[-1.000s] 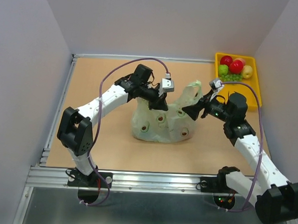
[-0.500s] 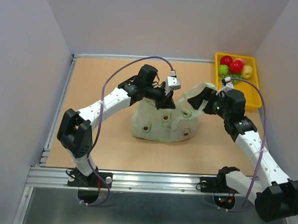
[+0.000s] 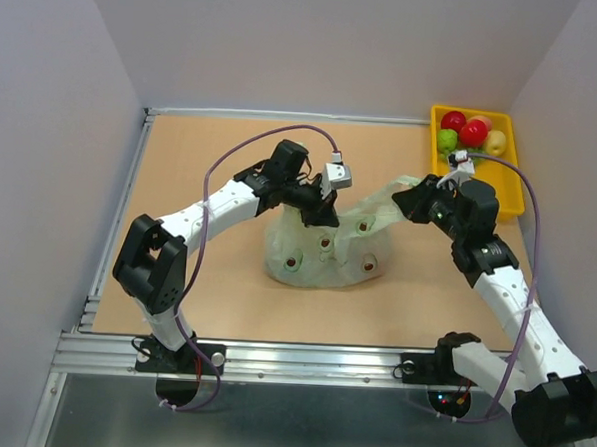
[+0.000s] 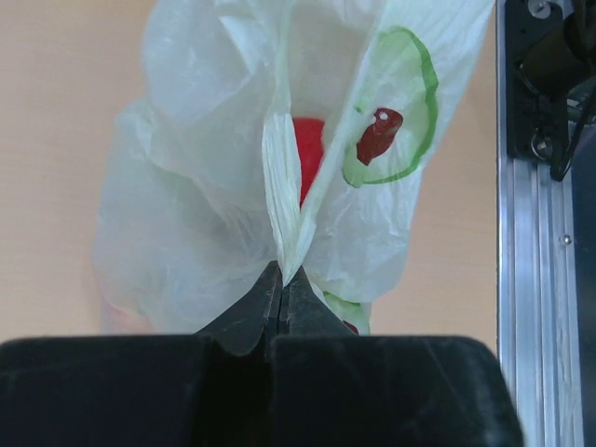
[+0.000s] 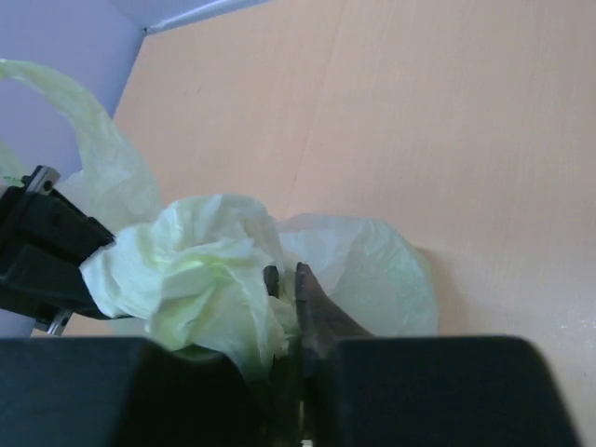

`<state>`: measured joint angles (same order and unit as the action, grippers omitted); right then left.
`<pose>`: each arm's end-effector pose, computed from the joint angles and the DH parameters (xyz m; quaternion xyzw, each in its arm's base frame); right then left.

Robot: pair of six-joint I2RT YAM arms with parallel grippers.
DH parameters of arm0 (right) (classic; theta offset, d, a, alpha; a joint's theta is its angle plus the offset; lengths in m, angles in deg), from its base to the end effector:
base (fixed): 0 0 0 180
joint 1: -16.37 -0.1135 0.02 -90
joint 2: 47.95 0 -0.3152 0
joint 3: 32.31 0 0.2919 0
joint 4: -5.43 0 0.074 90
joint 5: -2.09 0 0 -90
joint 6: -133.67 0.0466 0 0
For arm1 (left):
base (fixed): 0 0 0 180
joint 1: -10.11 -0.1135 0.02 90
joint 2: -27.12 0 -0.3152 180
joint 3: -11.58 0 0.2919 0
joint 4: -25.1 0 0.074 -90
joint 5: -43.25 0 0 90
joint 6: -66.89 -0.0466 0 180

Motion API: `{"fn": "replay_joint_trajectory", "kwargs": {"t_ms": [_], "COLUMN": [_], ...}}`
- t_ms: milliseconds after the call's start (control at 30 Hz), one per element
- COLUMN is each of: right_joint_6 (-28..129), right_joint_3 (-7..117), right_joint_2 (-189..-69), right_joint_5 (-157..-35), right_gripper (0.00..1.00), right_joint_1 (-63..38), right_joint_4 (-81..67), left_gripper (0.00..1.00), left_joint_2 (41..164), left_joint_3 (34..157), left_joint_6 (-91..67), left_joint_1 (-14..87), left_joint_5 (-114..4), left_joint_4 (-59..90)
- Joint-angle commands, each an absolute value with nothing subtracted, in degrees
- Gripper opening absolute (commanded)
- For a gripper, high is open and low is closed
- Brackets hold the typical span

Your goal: Place the fake fruits into the plastic bag and tie a complex knot

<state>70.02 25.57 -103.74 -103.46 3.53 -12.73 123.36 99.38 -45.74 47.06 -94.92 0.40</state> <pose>0.2397 0.0675 0.3519 0.0123 0.7957 0.3016 0.5250 0.3236 -0.2868 0.3265 0.5675 0.6002 -0.4103 0.3865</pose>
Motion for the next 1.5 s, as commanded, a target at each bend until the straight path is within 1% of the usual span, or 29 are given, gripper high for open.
{"fn": "replay_joint_trajectory", "kwargs": {"t_ms": [0, 33, 133, 167, 200, 233, 267, 300, 333, 367, 400, 433, 500, 533, 667, 767, 833, 900, 1033, 1300, 1400, 1467], "right_joint_6": [66.4, 66.1, 64.9, 64.4, 63.6, 62.3, 61.4, 59.8, 58.2, 56.5, 54.4, 49.6, 44.8, 38.2, 27.1, 20.5, 15.9, 12.5, 9.7, 10.0, 12.4, 15.5], "right_joint_3": [27.4, 27.4, 27.7, 28.1, 28.4, 28.5, 28.7, 28.8, 29.1, 29.2, 29.5, 29.6, 29.4, 29.1, 27.9, 26.6, 25.1, 24.7, 26.1, 30.5, 31.5, 32.5], "right_joint_2": [-101.1, -100.9, -100.2, -99.9, -99.2, -98.8, -98.1, -97.5, -96.7, -96.4, -96.0, -95.5, -93.7, -93.1, -91.0, -92.3, -94.9, -97.9, -102.2, -112.1, -114.3, -114.7], "right_joint_5": [-99.7, -99.3, -99.6, -102.7, -104.8, -107.0, -111.2, -113.1, -117.1, -117.2, -120.8, -122.4, -126.1, -127.8, -133.9, -133.7, -132.6, -134.1, -138.4, -145.5, -148.5, -148.6], "right_gripper": [0.08, 0.01, 0.01, 0.05, 0.14, 0.46, 0.62, 0.76, 0.94, 0.99, 1.00, 1.00, 1.00, 1.00, 1.00, 1.00, 1.00, 1.00, 1.00, 1.00, 1.00, 0.99], "right_joint_1": [3.3, 3.2, 3.2, 3.2, 3.2, 3.2, 3.2, 3.2, 3.2, 3.2, 3.3, 3.2, 3.2, 3.3, 3.4, 3.4, 3.3, 3.6, 3.7, 3.7, 3.7, 3.7], "right_joint_4": [-8.4, -8.4, -8.8, -9.0, -9.3, -9.6, -10.5, -10.9, -11.8, -12.7, -14.6, -15.6, -18.1, -19.1, -22.9, -25.1, -25.0, -24.7, -23.3, -17.2, -14.6, -13.7], "left_gripper": [0.00, 0.00, 0.00, 0.00, 0.00, 0.00, 0.00, 0.00, 0.00, 0.00, 0.00, 0.00, 0.00, 0.00, 0.00, 0.00, 0.00, 0.00, 0.00, 0.00, 0.00, 0.00], "left_joint_2": [119.8, 119.8, 120.2, 120.3, 120.2, 120.0, 119.8, 119.8, 119.8, 119.8, 119.9, 120.0, 120.7, 120.7, 121.0, 120.9, 121.0, 120.9, 121.3, 123.6, 124.5, 124.8], "left_joint_3": [97.7, 97.7, 97.8, 97.9, 98.0, 98.1, 98.5, 98.8, 99.5, 99.9, 100.3, 100.5, 101.6, 102.0, 102.0, 102.2, 102.2, 102.2, 102.5, 106.1, 107.4, 108.1], "left_joint_6": [-48.2, -48.2, -48.2, -48.0, -47.9, -48.0, -48.0, -48.1, -48.2, -48.6, -49.1, -49.6, -50.6, -51.8, -52.6, -52.9, -53.0, -53.4, -54.6, -58.3, -58.9, -59.2], "left_joint_1": [45.9, 45.8, 45.2, 45.0, 45.0, 44.9, 44.9, 45.0, 44.9, 44.9, 44.9, 44.9, 44.9, 44.9, 44.9, 45.0, 45.0, 45.0, 45.0, 45.2, 45.3, 45.4], "left_joint_5": [-95.3, -95.0, -94.4, -94.7, -95.1, -95.5, -97.0, -97.7, -99.1, -99.1, -100.3, -100.5, -101.1, -101.2, -101.9, -102.4, -102.9, -103.2, -103.2, -103.6, -103.5, -103.4], "left_joint_4": [-0.4, -0.3, -0.6, -0.6, -0.6, -0.5, -0.5, -0.5, -0.7, -1.1, -1.6, -2.4, -3.7, -4.9, -5.7, -6.1, -6.3, -6.5, -7.6, -11.5, -12.5, -13.6]}}
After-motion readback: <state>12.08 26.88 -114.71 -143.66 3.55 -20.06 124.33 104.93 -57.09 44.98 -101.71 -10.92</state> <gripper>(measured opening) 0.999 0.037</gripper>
